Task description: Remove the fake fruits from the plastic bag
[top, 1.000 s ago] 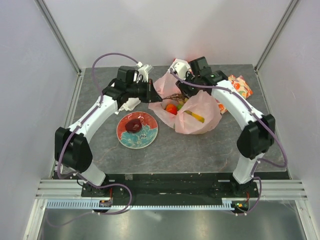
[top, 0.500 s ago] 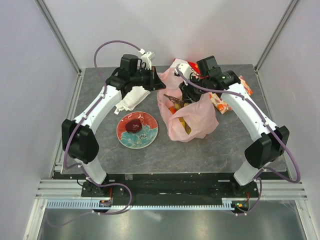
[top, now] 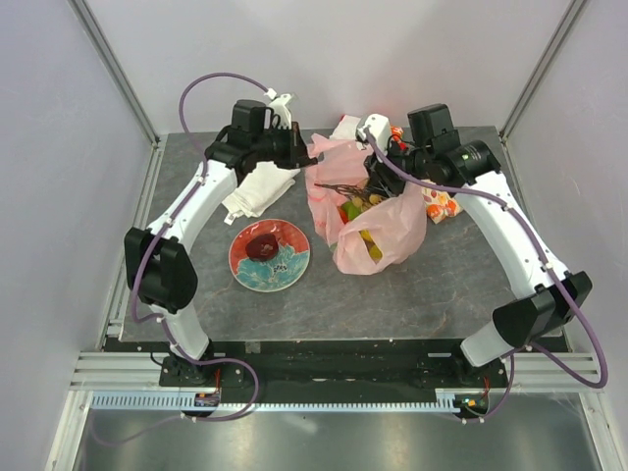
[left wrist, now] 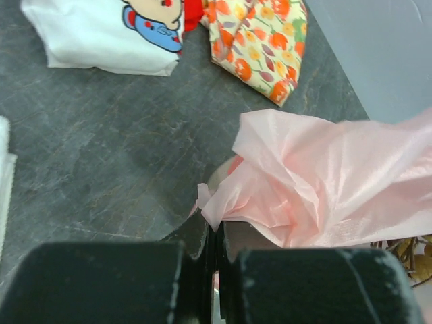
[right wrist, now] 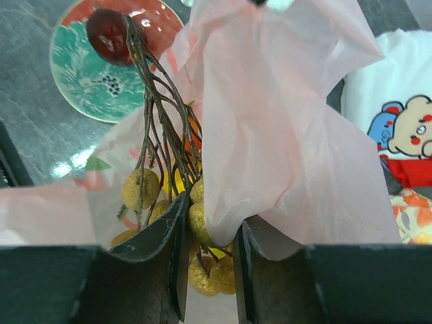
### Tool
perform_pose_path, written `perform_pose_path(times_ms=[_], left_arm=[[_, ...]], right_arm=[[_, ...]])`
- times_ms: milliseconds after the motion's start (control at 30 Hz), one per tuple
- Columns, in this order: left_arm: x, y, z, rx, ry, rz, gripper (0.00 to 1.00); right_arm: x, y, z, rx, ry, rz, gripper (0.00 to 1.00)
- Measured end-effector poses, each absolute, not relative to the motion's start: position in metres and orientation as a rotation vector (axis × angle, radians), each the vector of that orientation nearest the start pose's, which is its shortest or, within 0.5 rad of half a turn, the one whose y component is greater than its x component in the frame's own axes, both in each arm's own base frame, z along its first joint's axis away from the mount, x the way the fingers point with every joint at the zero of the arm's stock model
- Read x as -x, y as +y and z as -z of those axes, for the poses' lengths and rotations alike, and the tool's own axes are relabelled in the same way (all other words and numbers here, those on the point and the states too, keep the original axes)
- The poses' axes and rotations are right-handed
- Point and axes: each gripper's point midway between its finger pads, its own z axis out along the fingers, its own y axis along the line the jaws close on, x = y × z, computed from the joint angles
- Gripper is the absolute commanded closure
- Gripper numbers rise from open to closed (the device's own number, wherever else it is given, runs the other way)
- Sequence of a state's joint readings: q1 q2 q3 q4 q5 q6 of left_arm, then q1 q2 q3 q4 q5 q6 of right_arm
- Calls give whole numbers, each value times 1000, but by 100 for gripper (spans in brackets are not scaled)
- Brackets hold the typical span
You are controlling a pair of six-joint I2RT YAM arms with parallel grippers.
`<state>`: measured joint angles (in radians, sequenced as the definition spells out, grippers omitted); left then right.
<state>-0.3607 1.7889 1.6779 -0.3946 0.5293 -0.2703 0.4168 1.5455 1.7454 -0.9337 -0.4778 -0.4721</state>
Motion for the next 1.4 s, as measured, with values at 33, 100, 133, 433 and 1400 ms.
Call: perform_pose_path(times_ms=[33,100,133,433,1400], left_arm=[[-430,-273,-263,-450,2087,948,98],[-423,-279,-265,-480,2081,987,98],[-421,-282,-267,-495,2073,1004,98],[-429,-295,-297,-547,1973,1043,98],[-380,-193,-389,-618,1796,1057,29]], right_arm=[[-334,218,-301,1184,1913,-533,75],[-332,223,-307,1179,1896,-593,73],[-331,228,-311,1175,1885,-626,72],[-315,275,-294,1201,1884,-909,68],[-361,268,-254,1207,1947,-640,73]])
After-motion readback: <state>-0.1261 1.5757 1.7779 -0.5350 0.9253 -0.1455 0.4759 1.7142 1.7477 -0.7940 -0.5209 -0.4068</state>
